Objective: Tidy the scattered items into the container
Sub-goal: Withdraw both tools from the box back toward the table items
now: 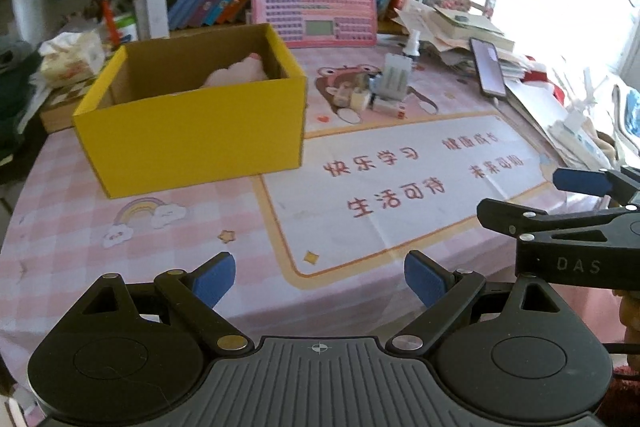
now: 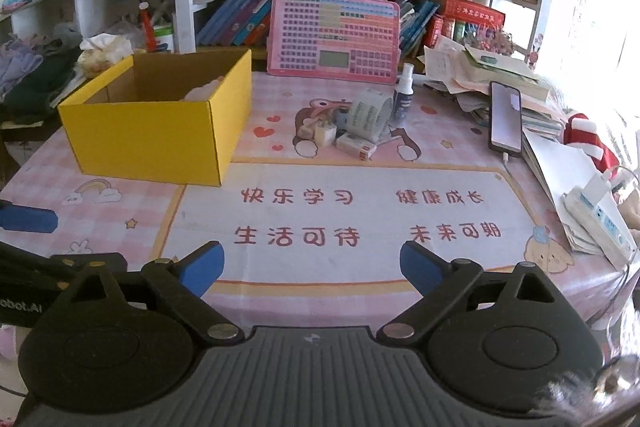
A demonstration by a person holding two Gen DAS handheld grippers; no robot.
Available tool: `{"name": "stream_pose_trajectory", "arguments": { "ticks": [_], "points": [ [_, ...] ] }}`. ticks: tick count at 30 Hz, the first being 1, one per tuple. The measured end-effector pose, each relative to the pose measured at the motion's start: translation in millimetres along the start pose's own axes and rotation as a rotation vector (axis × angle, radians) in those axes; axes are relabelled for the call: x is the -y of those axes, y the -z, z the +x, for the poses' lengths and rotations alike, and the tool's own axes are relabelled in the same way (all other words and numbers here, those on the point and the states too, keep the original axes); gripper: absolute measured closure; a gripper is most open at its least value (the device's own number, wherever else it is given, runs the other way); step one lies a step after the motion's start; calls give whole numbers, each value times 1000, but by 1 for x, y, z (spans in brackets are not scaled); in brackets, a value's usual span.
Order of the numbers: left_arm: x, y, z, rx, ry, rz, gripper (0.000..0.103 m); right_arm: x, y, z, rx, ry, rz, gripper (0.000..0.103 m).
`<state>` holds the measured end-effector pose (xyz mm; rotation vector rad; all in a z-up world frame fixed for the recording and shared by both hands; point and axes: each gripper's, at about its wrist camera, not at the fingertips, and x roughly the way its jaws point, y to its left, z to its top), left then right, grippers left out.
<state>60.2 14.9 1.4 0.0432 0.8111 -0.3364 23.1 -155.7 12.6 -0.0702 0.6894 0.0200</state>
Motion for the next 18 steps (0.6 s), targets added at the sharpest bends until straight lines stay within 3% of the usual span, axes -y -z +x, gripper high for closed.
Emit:
{"name": "stream_pose_trajectory", "arguments": {
  "ticks": [18],
  "points": [
    [45, -31, 43, -19, 26, 74, 9, 54, -11, 34, -38, -2, 37, 12]
  ]
}}
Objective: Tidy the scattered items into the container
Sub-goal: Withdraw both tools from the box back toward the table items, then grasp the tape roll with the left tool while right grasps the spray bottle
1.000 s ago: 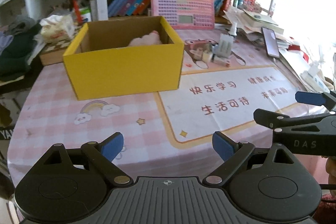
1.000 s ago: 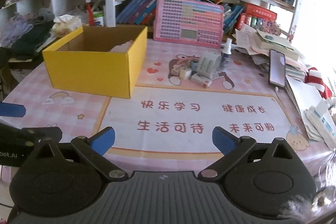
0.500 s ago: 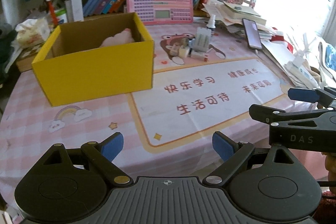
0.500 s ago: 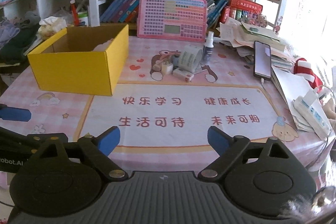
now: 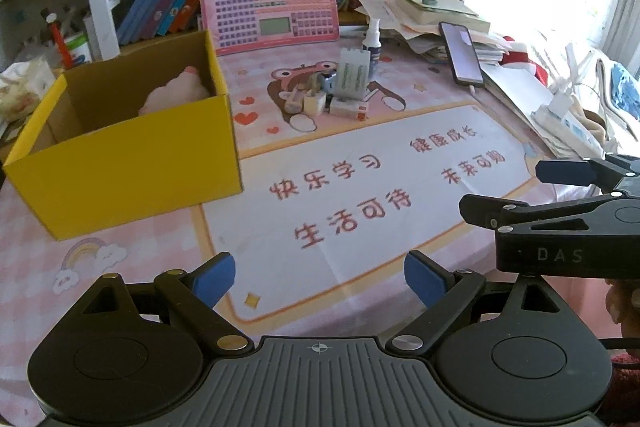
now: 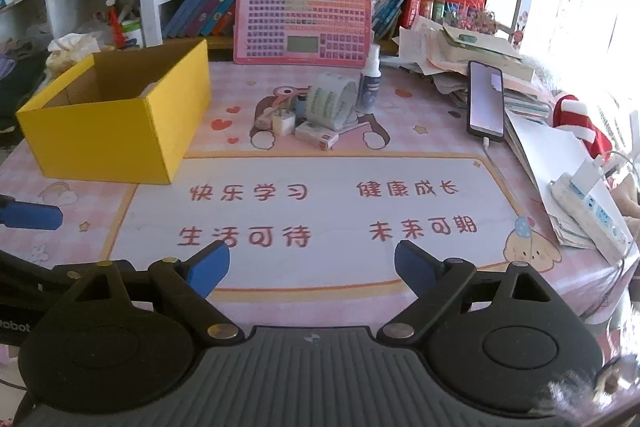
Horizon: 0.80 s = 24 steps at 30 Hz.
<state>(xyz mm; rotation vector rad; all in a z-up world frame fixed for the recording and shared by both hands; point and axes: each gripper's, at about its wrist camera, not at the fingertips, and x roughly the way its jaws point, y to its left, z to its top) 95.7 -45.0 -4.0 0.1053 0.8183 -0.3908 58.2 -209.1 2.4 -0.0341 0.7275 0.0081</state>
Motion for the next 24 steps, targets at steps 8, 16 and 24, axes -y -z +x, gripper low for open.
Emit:
{"name": "stream_pose_trajectory", "arguments": {
  "ticks": [8, 16, 24],
  "points": [
    [22, -29, 34, -8, -14, -12, 9, 36, -24, 28, 2, -20, -31, 14],
    [46, -62, 67, 0, -38, -6, 9, 83, -49, 56, 24, -27, -6, 18],
    [63, -96, 89, 5, -93, 10, 9, 117, -70, 81, 47, -59, 1, 19]
  ]
}}
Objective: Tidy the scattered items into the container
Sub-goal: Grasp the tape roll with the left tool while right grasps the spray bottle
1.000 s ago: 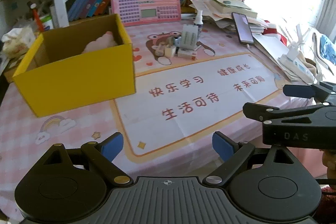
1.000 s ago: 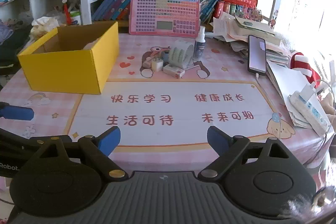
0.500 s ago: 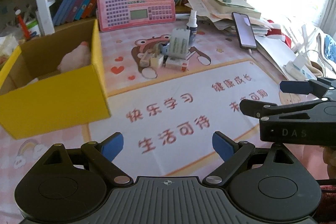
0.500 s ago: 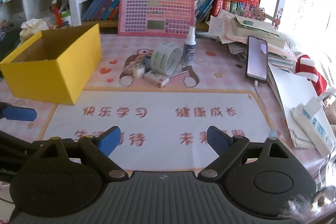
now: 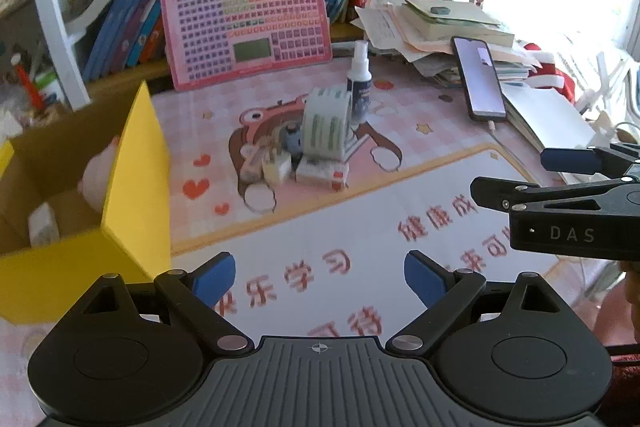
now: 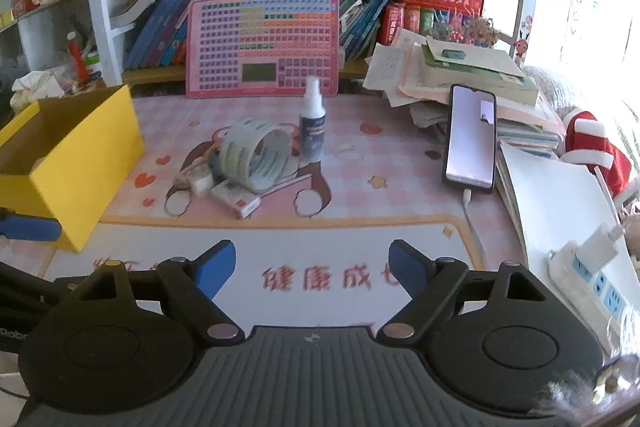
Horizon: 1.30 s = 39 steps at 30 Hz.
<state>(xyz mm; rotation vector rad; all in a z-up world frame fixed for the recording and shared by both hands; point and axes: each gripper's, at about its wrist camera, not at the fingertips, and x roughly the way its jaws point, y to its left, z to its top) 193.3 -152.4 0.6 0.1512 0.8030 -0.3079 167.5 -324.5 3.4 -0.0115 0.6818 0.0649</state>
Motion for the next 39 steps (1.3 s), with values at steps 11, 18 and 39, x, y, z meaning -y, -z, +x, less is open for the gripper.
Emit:
{"name": "stream_pose_trajectory", "arguments": {
  "ticks": [11, 18, 39],
  "points": [
    [22, -37, 38, 24, -59, 63, 10, 29, -16, 35, 4, -61, 41, 25],
    [29, -61, 70, 55, -98, 130, 10, 48, -24, 52, -2, -62, 101, 29],
    [25, -97, 147, 79, -131, 150, 16, 32, -105, 175, 37, -203, -37, 43]
  ]
}}
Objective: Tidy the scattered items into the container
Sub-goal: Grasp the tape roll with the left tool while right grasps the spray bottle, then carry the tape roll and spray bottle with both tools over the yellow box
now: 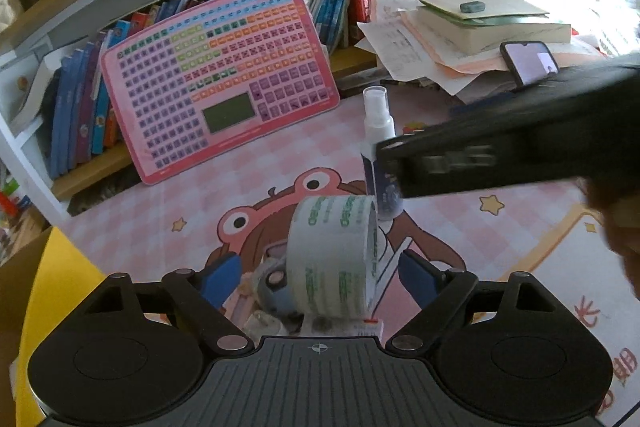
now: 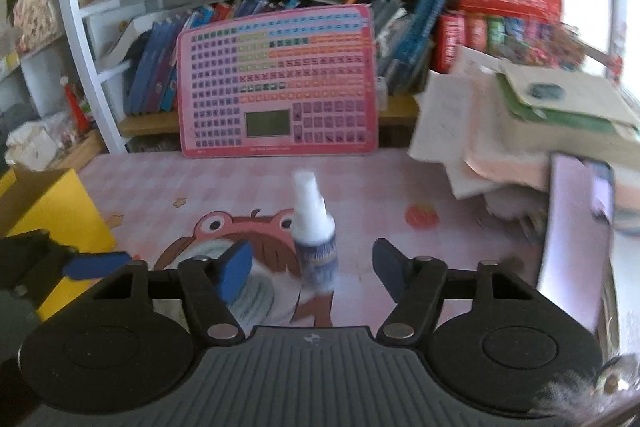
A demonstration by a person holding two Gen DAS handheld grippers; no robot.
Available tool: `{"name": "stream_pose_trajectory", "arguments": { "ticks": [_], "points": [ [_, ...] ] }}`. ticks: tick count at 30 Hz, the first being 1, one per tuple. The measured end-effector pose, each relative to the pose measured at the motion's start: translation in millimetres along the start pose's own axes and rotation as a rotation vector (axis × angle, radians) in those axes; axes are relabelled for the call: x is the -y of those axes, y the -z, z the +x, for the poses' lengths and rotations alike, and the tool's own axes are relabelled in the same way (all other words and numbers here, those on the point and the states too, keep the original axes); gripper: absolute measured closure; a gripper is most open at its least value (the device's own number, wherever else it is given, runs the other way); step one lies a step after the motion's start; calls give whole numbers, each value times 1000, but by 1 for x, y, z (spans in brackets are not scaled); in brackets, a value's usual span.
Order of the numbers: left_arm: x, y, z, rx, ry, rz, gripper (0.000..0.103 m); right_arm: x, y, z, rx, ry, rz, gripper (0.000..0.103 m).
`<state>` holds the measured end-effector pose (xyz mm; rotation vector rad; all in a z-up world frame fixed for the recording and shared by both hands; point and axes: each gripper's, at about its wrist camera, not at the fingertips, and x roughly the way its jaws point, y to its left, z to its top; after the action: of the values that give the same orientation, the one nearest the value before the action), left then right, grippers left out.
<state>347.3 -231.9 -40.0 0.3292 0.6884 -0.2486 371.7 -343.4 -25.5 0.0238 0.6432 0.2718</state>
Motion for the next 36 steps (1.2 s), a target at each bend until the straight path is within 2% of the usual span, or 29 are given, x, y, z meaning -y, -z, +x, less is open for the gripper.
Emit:
{"name": "stream_pose_trajectory", "arguments": {
  "ticks": [5, 11, 15, 22, 28, 36],
  "points": [
    [1, -9, 11, -12, 3, 19, 22, 1, -7, 42, -51, -2, -42, 52],
    [4, -11, 23, -34, 27, 26, 36, 2, -9, 59, -89, -24, -57, 70],
    [8, -8, 29, -43, 21, 36, 61, 2, -8, 55, -85, -21, -83, 72],
    [1, -10, 14, -29, 65, -13, 61, 11, -3, 31, -58, -8, -51, 72],
    [-4, -11, -22, 19, 153, -77, 61, 18, 7, -7, -26, 7, -18, 72],
    [-6, 18, -69, 2, 211, -125, 61, 23, 34, -62, -32, 29, 69, 72]
  ]
}}
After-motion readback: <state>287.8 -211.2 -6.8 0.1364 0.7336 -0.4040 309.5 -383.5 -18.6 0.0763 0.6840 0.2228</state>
